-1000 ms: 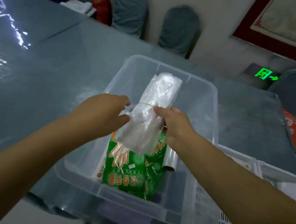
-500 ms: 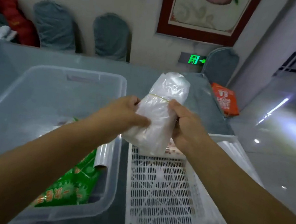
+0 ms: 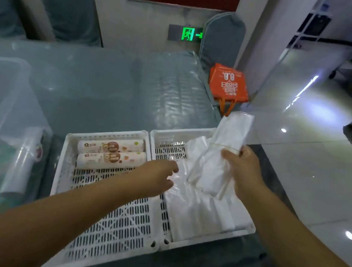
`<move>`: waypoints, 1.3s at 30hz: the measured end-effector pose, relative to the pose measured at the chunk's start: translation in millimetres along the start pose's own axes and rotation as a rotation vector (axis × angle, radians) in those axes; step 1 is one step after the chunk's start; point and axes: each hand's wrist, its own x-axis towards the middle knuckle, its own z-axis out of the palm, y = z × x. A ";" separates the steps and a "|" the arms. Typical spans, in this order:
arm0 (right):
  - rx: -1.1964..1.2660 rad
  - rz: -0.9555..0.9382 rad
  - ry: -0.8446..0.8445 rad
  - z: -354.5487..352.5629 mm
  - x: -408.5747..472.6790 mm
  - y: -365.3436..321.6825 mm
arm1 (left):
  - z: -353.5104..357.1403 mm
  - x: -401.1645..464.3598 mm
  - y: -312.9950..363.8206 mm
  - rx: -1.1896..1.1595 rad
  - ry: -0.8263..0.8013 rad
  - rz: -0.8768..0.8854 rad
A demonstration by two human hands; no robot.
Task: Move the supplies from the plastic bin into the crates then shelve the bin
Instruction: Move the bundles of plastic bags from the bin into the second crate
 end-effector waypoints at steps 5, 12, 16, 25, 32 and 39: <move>-0.151 0.001 0.005 -41.5 15.2 31.5 | 58.7 31.0 15.9 0.480 -0.166 0.345; -0.283 -0.028 0.009 -44.6 17.5 57.5 | 76.1 63.9 11.4 0.717 -0.167 0.720; -0.346 -0.044 -0.011 -42.2 15.5 68.6 | 73.9 67.5 8.5 0.781 -0.177 0.756; -0.589 -0.126 -0.050 -20.6 16.0 89.2 | 71.4 58.8 -0.1 0.718 -0.147 0.738; -0.603 -0.097 -0.015 -28.6 21.0 85.6 | 72.8 73.6 12.6 0.810 -0.251 0.634; -0.550 -0.090 -0.022 -39.7 20.8 86.8 | 65.1 77.3 11.5 0.799 -0.344 0.679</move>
